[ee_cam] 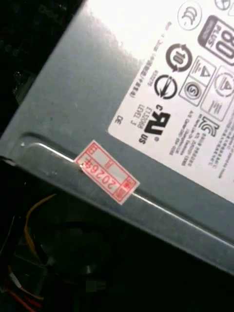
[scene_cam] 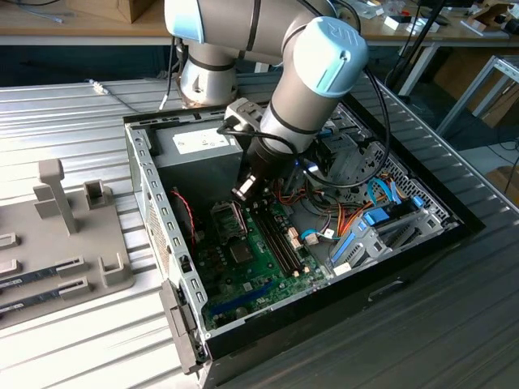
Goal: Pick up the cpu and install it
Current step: 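Close the cpu cover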
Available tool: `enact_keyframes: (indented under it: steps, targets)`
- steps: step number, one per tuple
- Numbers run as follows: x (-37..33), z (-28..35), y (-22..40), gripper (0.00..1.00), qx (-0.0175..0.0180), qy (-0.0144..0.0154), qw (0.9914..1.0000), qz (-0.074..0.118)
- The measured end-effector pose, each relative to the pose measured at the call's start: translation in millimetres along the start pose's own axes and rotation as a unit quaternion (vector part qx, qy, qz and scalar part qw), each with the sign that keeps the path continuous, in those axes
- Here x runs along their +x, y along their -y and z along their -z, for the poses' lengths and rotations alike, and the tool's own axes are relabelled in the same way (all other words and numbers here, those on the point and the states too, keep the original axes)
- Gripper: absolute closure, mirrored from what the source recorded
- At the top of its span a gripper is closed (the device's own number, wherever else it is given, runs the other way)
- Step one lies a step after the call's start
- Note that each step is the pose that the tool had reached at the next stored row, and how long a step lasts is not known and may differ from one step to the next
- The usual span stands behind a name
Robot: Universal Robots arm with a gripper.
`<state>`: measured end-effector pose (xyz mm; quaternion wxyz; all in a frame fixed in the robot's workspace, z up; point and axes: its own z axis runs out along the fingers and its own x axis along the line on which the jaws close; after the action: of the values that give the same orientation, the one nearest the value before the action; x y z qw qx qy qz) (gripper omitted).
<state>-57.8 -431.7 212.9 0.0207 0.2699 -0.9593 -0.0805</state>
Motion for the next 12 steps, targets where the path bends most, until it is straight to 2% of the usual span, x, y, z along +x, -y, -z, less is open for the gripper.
enact_keyframes:
  steps: [3,5,8,9,12]
  targets:
    - [-0.9,-0.1,0.5,0.89,-0.0003,-0.0051,0.99952,0.03]
    - [-1.6,-0.3,0.2,0.89,-0.0003,-0.0073,0.99909,0.042]
    - [-3.4,-1.6,-1.9,0.89,-0.001,-0.0087,0.99858,0.053]
    - [-3.8,-2.1,-2.5,0.89,-0.0023,-0.0082,0.99847,0.055]
    - [-3.8,-3.2,-2.5,0.89,-0.0148,0.0002,0.99828,0.057]
